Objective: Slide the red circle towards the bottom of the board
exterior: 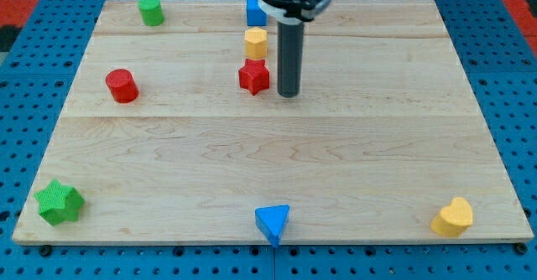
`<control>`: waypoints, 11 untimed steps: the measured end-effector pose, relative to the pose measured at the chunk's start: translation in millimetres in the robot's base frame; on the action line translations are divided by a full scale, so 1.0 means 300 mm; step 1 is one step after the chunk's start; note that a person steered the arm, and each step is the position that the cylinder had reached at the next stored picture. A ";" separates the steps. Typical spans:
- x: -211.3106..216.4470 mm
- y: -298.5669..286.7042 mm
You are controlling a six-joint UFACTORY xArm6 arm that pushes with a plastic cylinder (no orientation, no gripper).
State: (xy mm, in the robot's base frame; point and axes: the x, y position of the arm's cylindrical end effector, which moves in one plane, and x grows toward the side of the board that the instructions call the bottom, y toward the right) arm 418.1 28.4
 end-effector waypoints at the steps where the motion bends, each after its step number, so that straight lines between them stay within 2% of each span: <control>1: 0.239 -0.209; 2: 0.255 -0.651; 3: 0.218 -0.992; 4: -0.013 -1.024; 5: -0.127 -1.063; 6: -0.271 -0.886; 7: -0.164 -0.771; 8: -0.041 -0.907; 11: 0.209 -0.954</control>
